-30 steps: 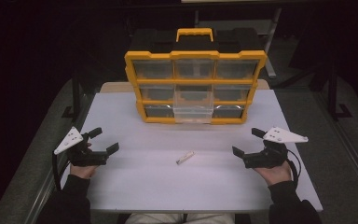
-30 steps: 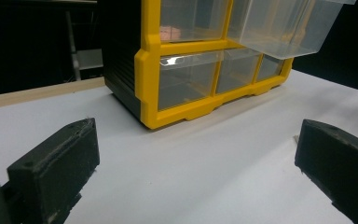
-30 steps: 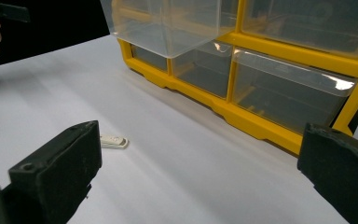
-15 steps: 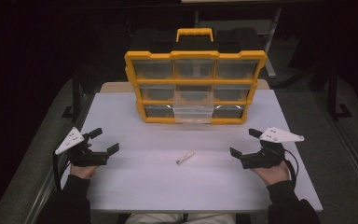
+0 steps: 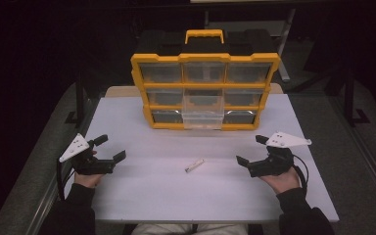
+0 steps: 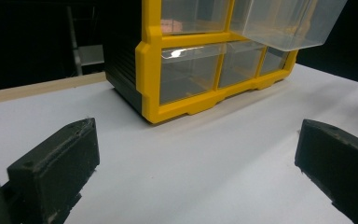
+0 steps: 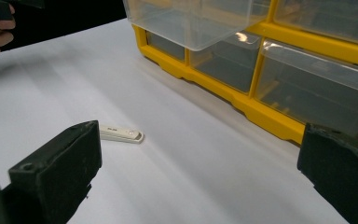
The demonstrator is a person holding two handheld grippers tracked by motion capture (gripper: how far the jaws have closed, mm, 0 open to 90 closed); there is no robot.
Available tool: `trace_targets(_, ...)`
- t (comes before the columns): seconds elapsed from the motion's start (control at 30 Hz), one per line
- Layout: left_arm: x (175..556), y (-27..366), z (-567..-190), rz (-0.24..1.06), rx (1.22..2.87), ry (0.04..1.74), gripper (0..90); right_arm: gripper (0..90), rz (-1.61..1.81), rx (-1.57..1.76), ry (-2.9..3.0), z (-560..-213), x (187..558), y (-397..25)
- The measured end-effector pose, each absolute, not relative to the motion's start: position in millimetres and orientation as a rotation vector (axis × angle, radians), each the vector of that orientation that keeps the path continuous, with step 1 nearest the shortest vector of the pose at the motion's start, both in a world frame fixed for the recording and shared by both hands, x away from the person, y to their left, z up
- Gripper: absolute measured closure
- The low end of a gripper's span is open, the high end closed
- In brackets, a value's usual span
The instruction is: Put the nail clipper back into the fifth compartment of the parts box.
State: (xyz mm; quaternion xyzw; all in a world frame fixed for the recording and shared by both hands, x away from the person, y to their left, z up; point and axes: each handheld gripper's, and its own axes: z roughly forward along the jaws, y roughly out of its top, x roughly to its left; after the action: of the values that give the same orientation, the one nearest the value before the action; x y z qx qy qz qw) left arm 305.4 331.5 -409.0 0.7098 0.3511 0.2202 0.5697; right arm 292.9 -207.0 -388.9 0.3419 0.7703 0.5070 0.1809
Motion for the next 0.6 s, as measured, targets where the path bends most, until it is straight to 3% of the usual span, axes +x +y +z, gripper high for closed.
trace_targets(0.6, 304.9, 330.3, -409.5, 0.527, 1.679, 0.826, 0.0, 0.0, 1.382, 0.881, 2.292, -383.3, 304.1, -171.2)
